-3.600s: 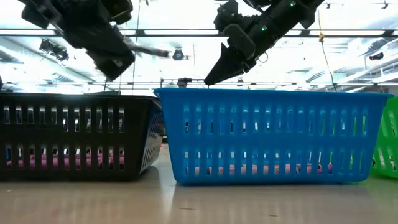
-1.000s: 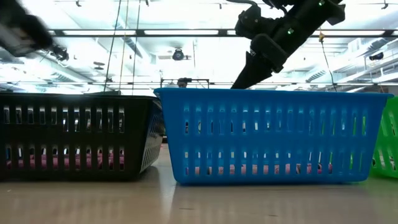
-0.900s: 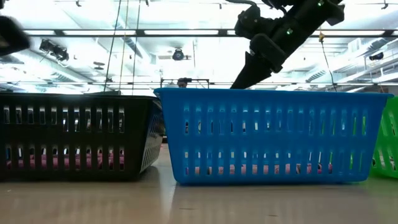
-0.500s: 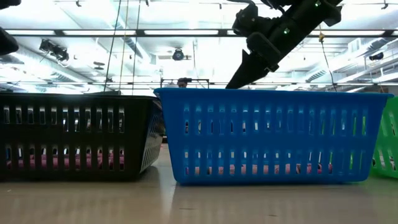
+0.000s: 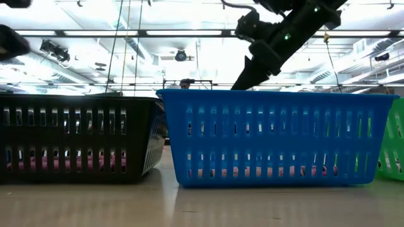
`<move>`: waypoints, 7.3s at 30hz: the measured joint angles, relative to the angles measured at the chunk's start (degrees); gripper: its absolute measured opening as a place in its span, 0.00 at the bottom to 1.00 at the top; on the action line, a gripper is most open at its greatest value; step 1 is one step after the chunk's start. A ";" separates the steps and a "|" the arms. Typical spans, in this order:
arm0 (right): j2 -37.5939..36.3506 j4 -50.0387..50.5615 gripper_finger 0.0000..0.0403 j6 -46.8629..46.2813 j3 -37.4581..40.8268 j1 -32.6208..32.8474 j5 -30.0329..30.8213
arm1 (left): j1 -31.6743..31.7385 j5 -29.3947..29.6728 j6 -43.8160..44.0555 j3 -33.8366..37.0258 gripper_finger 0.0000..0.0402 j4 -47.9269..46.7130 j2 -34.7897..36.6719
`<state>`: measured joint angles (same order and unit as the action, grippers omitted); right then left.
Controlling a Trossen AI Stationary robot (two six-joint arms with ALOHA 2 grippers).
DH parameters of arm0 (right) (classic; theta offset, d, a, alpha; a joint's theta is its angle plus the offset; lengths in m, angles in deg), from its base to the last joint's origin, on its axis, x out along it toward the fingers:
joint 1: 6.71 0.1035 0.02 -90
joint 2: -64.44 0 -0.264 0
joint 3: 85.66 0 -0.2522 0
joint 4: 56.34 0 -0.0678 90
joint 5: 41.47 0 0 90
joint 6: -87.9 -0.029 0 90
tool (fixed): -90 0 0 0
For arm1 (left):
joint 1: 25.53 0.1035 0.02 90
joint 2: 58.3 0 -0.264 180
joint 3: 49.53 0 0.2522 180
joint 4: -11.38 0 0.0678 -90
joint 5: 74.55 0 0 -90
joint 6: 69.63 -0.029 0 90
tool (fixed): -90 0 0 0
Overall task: Sort crayons
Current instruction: Put the pink crayon into the right blue bin, then put the dark pink crayon into the black bin
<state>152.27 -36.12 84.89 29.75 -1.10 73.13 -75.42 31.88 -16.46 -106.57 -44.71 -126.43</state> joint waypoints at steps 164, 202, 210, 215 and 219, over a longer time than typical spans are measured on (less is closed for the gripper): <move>21.19 22.93 0.05 -14.57 -21.27 15.82 -32.96 | 38.06 6.24 -46.37 3.67 0.36 35.04 -4.97; 14.82 12.44 0.23 2.88 -8.62 -3.05 -12.00 | 38.06 6.22 -46.50 3.64 0.36 32.88 -4.95; 14.82 2.44 0.23 7.76 -1.08 -10.02 -12.47 | 38.05 6.22 -46.50 3.64 0.36 32.21 -4.95; 13.76 -4.75 0.23 7.53 1.89 -14.56 -17.56 | 38.06 6.22 -46.50 3.64 0.36 31.78 -4.95; 12.43 -8.15 0.23 7.53 4.23 -17.04 -18.58 | 38.06 6.22 -46.44 3.64 0.36 30.90 -4.95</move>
<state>164.69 -44.27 92.42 33.98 -18.14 54.55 -37.37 38.10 -62.90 -102.92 -13.81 -131.38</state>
